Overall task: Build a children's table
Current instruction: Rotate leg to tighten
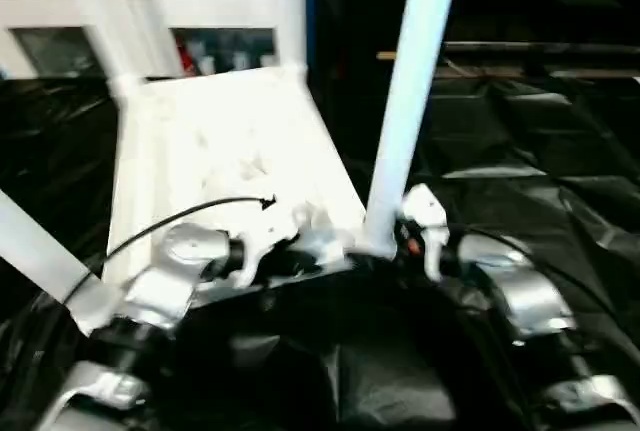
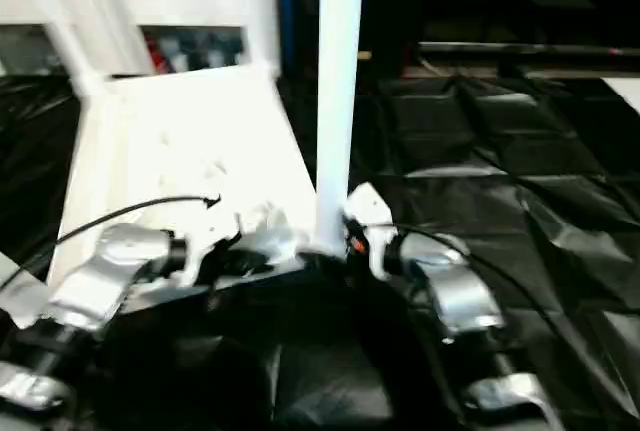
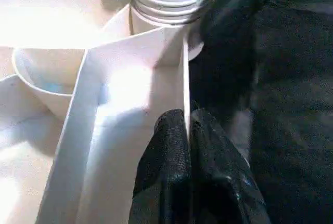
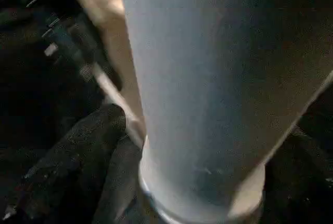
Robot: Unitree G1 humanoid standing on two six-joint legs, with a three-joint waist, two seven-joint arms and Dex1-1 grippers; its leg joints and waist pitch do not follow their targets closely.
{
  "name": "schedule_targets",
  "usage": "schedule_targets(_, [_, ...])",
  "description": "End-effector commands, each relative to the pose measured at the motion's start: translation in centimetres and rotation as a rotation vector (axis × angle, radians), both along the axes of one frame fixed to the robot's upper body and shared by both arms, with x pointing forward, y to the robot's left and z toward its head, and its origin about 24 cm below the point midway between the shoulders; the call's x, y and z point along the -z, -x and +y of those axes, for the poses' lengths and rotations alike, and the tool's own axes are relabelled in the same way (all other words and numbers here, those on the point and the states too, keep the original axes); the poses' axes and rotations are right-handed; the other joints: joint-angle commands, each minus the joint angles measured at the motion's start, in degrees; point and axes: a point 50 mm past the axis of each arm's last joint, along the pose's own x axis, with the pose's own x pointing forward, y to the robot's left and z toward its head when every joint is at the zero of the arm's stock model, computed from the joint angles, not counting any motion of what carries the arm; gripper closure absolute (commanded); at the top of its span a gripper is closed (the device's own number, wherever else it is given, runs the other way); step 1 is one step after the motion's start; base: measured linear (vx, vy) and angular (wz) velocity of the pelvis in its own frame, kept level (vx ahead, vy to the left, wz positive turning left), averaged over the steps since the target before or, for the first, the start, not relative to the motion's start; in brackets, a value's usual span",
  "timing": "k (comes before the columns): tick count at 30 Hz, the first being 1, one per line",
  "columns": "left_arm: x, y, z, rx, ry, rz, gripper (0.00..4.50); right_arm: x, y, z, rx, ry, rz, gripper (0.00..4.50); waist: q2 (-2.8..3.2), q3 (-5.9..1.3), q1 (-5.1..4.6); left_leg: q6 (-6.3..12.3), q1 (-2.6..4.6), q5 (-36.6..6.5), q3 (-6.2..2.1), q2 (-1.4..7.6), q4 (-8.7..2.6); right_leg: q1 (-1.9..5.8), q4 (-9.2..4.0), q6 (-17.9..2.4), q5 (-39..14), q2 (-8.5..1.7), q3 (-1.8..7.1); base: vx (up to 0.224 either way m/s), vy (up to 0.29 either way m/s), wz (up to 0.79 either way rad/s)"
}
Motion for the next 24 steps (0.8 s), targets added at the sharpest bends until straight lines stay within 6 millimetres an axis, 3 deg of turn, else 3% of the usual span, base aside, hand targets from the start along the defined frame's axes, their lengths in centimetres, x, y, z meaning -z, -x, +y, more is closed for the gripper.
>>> schedule_targets(1, [-0.2,0.7,-1.6,0.132,0.028,0.015,4.50,0.4,0.7,1.2,-0.121,0.006,0.047,0.48,-0.50,-2.95,0.09,5.16,0.55,-8.95,-0.79,3.39,-3.72,2.37,-3.88,-14.88,-5.41,-4.68,2.57,0.000,0.000,0.00])
schedule_targets(6, [-0.6,0.7,-1.4,0.159,0.042,0.023,4.50,0.0,0.5,1.3,-0.129,-0.025,0.059,0.80,-0.63,-2.87,0.30,3.72,0.71,-10.06,-0.85,3.40,-3.88,2.32,-4.05,-14.48,-7.99,-4.77,2.70,0.000,0.000,0.00])
schedule_targets(10, [-0.5,0.7,-1.4,0.165,0.040,0.025,4.50,-0.1,0.8,1.7,-0.154,-0.044,0.076,1.15,-0.57,-3.07,0.52,4.24,0.64,-7.97,-0.76,3.35,-3.66,2.45,-3.65,-15.11,-3.87,-4.65,2.64,0.000,0.000,0.00])
schedule_targets(13, [-0.5,0.7,-1.4,0.170,0.039,0.028,4.50,0.1,1.0,1.9,-0.166,-0.047,0.085,1.35,-0.59,-3.02,0.66,4.09,0.68,-8.32,-0.77,3.37,-3.70,2.42,-3.70,-15.10,-4.63,-4.70,2.62,0.000,0.000,0.00])
schedule_targets(14, [-0.4,0.8,-1.4,0.173,0.039,0.030,4.50,0.2,1.1,1.9,-0.168,-0.049,0.089,1.58,-0.29,-3.00,0.68,3.79,0.69,-8.73,-0.82,3.39,-3.74,2.41,-3.74,-15.00,-5.25,-4.71,2.60,0.000,0.000,0.00])
schedule_targets(21, [-0.1,0.6,-1.9,0.125,0.041,0.020,4.50,1.0,1.4,2.6,-0.091,-0.073,0.091,1.77,-0.42,-3.01,0.68,3.32,0.72,-9.03,-0.82,3.33,-3.77,2.47,-3.78,-14.86,-5.09,-4.68,2.63,0.000,0.000,0.00])
schedule_targets(24, [-0.1,-0.1,-2.4,0.047,0.054,-0.003,4.50,1.4,1.0,3.2,0.003,-0.092,0.083,1.78,-0.43,-2.64,0.39,2.18,0.89,-11.97,-0.94,3.31,-4.07,2.27,-4.38,-14.02,-10.64,-4.83,2.71,0.000,0.000,0.00])
